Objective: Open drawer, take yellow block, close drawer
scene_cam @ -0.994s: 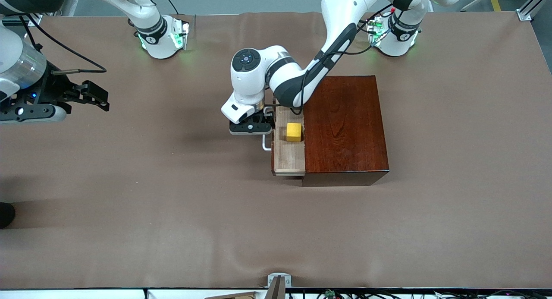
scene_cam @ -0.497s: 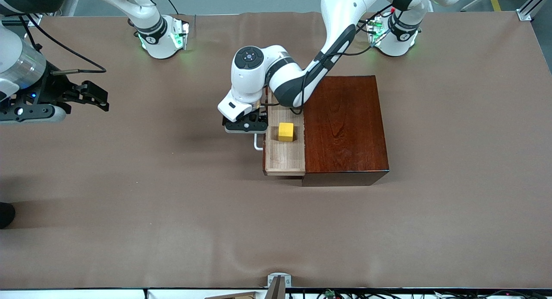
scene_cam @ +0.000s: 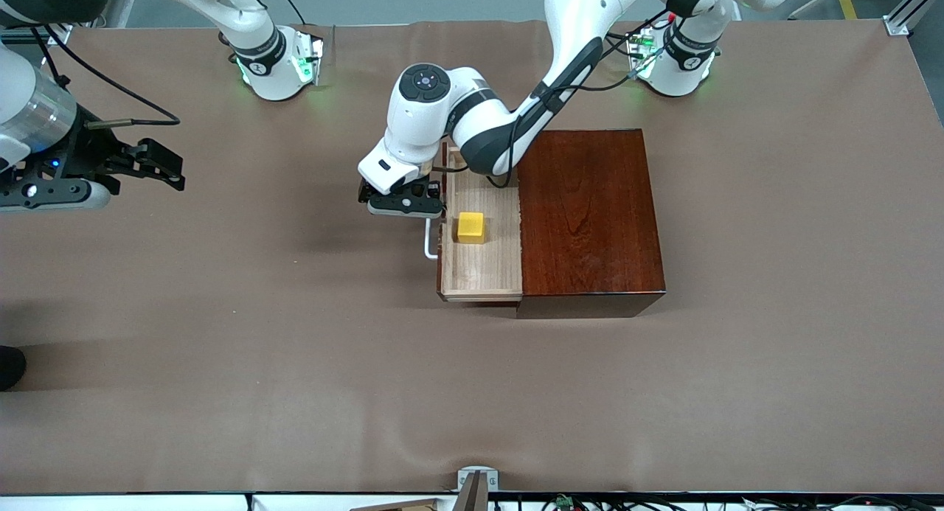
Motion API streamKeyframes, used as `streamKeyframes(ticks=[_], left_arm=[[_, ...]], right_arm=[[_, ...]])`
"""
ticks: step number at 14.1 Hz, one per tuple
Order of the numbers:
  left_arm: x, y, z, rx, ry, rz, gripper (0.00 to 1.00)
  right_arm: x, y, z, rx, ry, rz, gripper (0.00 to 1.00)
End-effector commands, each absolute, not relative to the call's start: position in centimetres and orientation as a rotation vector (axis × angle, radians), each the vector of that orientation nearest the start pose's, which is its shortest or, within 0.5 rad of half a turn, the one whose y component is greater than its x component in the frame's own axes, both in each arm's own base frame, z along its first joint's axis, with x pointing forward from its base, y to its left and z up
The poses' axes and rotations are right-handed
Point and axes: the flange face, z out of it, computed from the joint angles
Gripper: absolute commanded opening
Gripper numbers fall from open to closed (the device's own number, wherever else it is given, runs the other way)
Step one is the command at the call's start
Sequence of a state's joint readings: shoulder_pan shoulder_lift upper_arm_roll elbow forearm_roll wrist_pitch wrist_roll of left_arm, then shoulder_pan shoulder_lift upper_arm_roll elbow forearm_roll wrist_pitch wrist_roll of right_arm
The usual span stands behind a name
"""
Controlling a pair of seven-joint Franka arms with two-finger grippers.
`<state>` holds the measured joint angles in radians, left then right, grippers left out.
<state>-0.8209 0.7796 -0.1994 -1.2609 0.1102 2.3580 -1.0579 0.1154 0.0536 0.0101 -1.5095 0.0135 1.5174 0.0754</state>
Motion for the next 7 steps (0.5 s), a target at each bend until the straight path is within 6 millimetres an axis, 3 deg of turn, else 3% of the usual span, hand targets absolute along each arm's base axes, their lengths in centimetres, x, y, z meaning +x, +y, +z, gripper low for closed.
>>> streamKeyframes(ticks=[1,2,4,5,7], left_arm=[[45.1,-63.3,36.3,-3.452,-0.175,-0.246,1.0],[46.1,-61.9,37.9,-3.415,-0.199,-0.237,1.0],[47.5,-58.7,44.1,-3.378,-0.243,-0.277,1.0],[48.6,-56.6,45.8,-3.344,-0.285,-0.268,1.0],[51.4,-50.4,49.7,-3.244,-0.402,-0.211,1.0]], right_arm=[[56.1,6.9,62.1,-3.131,-0.049,0.076,1.0],[56.1,6.9,62.1,-3.131,-0.049,0.076,1.0],[56.1,6.9,62.1,-3.131,-0.049,0.076,1.0],[56.1,6.9,62.1,-3.131,-0.049,0.076,1.0],[56.1,6.9,62.1,-3.131,-0.049,0.076,1.0]])
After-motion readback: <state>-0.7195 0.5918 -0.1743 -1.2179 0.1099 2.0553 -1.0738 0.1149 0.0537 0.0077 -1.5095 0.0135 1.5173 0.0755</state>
